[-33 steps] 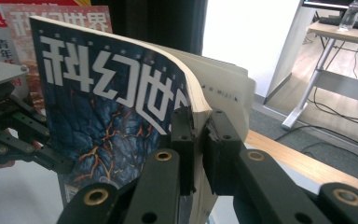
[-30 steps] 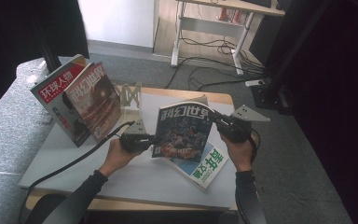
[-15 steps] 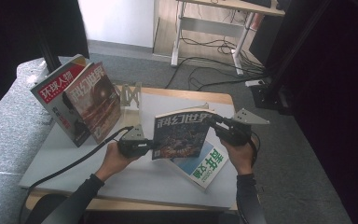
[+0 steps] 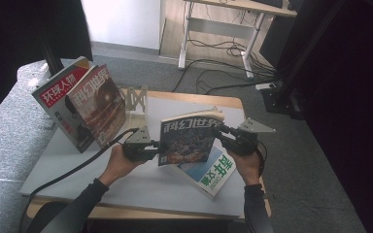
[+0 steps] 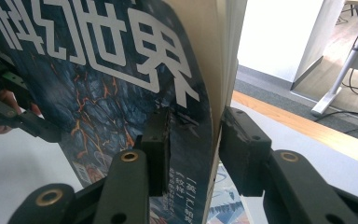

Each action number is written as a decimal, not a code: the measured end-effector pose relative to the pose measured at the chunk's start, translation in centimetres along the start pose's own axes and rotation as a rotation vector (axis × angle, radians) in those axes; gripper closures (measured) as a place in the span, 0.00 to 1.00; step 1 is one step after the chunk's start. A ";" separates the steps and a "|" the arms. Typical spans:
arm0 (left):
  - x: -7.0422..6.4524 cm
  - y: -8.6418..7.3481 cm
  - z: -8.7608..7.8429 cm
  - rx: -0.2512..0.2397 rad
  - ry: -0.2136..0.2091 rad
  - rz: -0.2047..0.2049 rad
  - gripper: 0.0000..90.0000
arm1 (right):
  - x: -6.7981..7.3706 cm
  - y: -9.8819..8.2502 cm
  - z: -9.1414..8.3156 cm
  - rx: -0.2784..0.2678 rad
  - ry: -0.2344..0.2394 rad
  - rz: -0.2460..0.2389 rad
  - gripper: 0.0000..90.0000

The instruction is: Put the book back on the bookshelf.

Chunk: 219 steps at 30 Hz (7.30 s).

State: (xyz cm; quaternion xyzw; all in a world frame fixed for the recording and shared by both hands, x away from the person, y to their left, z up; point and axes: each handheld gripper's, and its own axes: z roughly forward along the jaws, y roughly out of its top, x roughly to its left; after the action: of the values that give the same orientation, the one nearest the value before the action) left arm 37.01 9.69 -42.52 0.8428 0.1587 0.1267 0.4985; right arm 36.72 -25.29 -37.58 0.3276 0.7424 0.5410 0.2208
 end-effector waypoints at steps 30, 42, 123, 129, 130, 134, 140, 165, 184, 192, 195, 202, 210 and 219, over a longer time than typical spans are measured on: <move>0.5 6.8 -1.1 -0.009 -0.061 0.049 0.91 | -0.6 -0.4 0.2 0.051 0.038 -0.015 0.37; 0.5 6.8 -1.3 -0.002 -0.105 0.084 0.91 | -0.7 0.6 1.0 0.046 0.218 -0.032 0.43; 1.4 7.1 -0.9 0.014 -0.035 0.020 0.91 | 3.9 5.2 -2.8 -0.009 -0.166 -0.302 0.88; 1.2 7.1 -0.9 0.010 -0.040 0.029 0.91 | 4.4 4.9 -2.4 -0.017 -0.227 -0.318 0.92; 1.1 7.1 -0.9 0.010 -0.037 0.033 0.91 | 4.6 4.8 -2.3 -0.022 -0.248 -0.330 0.92; 1.0 7.1 -1.0 0.021 -0.028 0.046 0.91 | 5.1 4.7 -1.8 -0.025 -0.295 -0.366 0.92; 1.1 7.8 -1.3 0.001 0.010 0.066 0.81 | 3.8 5.0 -2.6 -0.018 -0.176 -0.277 0.89; 1.2 8.9 -1.3 0.026 0.013 0.016 0.91 | 0.4 -0.1 -2.4 0.042 -0.102 -0.026 0.27; 1.6 9.5 -3.5 0.027 0.086 -0.020 0.92 | -0.5 -6.6 0.1 0.153 -0.116 0.067 0.01; 2.0 9.6 -5.0 0.038 0.118 -0.047 0.92 | -0.8 -8.7 0.8 0.204 -0.139 0.092 0.00; 2.1 9.6 -5.6 0.038 0.131 -0.050 0.92 | -1.0 -9.3 0.9 0.223 -0.141 0.099 0.00; 2.5 9.5 -7.6 0.037 0.173 -0.072 0.92 | -1.2 -11.2 1.7 0.258 -0.143 0.101 0.00; 3.1 9.3 -9.9 0.023 0.218 -0.093 0.92 | -1.3 -13.0 2.6 0.308 -0.150 0.104 0.00; 3.6 9.1 -12.4 0.017 0.273 -0.108 0.92 | -1.3 -14.6 3.5 0.374 -0.178 0.080 0.00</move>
State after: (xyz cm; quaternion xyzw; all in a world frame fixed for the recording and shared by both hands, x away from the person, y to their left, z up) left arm 36.97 16.85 -28.45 0.8122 0.2712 0.2117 0.4711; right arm 36.44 -26.84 -52.53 0.4386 0.7940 0.3710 0.1991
